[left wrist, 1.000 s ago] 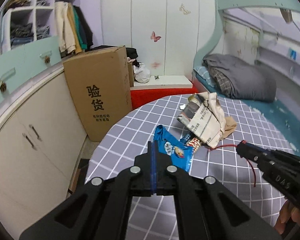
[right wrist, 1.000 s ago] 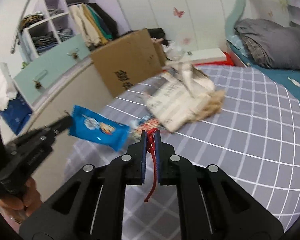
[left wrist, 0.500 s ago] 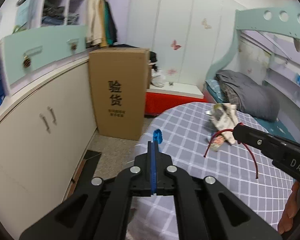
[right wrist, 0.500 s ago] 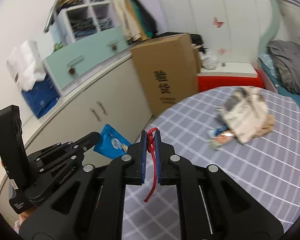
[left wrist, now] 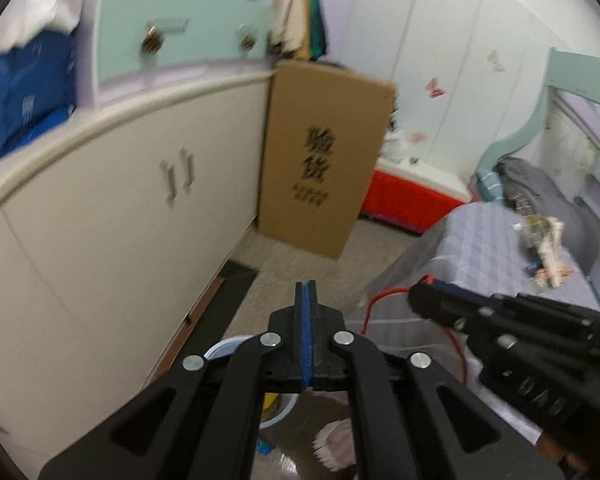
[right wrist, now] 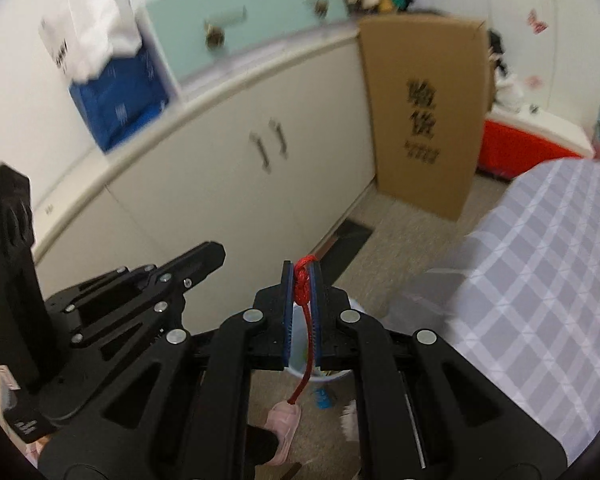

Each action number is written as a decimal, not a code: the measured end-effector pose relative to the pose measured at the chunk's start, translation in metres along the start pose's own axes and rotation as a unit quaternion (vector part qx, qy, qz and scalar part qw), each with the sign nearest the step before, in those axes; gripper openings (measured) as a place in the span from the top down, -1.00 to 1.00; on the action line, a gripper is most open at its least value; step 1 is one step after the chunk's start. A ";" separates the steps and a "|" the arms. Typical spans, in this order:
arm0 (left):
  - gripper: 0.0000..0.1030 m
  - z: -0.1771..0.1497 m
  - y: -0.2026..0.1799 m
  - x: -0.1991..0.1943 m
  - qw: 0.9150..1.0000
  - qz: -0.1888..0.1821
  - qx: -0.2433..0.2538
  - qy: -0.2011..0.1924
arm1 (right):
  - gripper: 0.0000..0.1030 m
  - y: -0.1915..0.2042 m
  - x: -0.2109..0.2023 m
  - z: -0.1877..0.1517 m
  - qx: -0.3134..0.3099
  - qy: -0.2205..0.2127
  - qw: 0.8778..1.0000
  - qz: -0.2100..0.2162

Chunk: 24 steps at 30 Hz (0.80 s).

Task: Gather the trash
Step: 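Carry the string and snack bag over the bin and open both tools, then move both tools back over the table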

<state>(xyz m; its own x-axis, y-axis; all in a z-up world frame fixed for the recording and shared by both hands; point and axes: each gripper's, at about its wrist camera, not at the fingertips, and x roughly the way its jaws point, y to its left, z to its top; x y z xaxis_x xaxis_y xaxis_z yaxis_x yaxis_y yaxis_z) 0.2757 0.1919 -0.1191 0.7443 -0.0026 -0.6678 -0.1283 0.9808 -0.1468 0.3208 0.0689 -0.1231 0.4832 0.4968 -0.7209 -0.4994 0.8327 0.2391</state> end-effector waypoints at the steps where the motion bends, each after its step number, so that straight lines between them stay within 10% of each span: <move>1: 1.00 -0.004 0.007 0.008 1.000 0.011 -0.001 0.008 | 0.85 0.004 0.013 -0.002 -0.001 0.012 1.000 0.001; 9: 0.90 -0.036 0.067 0.075 0.993 0.054 -0.042 0.096 | 0.83 0.014 0.101 -0.022 -0.001 0.092 0.996 -0.005; 11: 0.36 -0.043 0.081 0.090 0.990 0.064 -0.055 0.115 | 0.83 0.014 0.119 -0.024 -0.001 0.103 0.995 -0.010; 13: 0.09 -0.048 0.089 0.097 0.989 0.073 -0.062 0.117 | 0.65 0.015 0.131 -0.024 -0.005 0.111 0.994 -0.011; 15: 0.02 -0.051 0.099 0.104 0.986 0.087 -0.068 0.125 | 0.03 0.014 0.139 -0.024 -0.003 0.107 0.994 -0.025; 24: -0.13 -0.048 0.103 0.100 0.986 0.083 -0.085 0.119 | 0.00 0.002 0.119 -0.007 0.017 0.075 0.997 -0.032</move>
<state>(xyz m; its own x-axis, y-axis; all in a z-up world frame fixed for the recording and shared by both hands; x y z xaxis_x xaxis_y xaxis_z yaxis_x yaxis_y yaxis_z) 0.3051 0.2836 -0.2358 0.5310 0.0904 -0.8425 -0.3588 0.9247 -0.1269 0.3719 0.1274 -0.2129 0.3994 0.4017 -0.8241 -0.4442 0.8711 0.2093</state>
